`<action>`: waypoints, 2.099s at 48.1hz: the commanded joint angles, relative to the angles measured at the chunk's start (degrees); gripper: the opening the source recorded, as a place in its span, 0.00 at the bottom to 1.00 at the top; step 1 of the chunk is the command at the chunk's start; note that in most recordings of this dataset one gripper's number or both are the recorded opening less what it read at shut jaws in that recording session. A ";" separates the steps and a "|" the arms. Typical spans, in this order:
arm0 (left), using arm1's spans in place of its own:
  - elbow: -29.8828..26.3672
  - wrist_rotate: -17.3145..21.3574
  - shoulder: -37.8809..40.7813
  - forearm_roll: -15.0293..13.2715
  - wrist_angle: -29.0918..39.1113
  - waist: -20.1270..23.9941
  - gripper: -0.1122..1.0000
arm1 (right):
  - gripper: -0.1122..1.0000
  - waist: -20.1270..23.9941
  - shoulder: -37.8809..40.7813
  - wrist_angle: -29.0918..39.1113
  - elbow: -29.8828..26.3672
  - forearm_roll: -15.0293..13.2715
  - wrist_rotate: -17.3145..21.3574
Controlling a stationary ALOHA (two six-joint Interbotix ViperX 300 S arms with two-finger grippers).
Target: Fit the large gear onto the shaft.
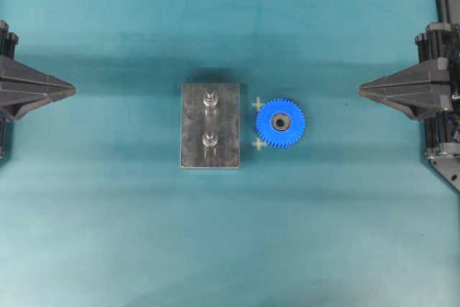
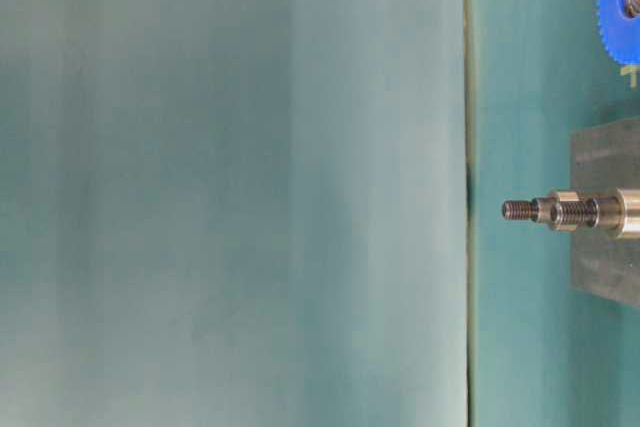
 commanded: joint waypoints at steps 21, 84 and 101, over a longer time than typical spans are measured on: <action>-8.17 -2.55 16.00 0.53 11.07 -0.26 0.10 | 0.09 -1.93 2.29 25.66 -3.78 6.24 5.45; -14.94 -2.46 29.88 1.05 24.26 -0.26 0.10 | 0.93 -10.81 54.76 52.56 -32.52 5.27 5.54; -15.91 -2.37 30.59 1.05 24.26 -0.35 0.10 | 0.93 -10.63 60.64 54.23 -35.33 5.19 5.19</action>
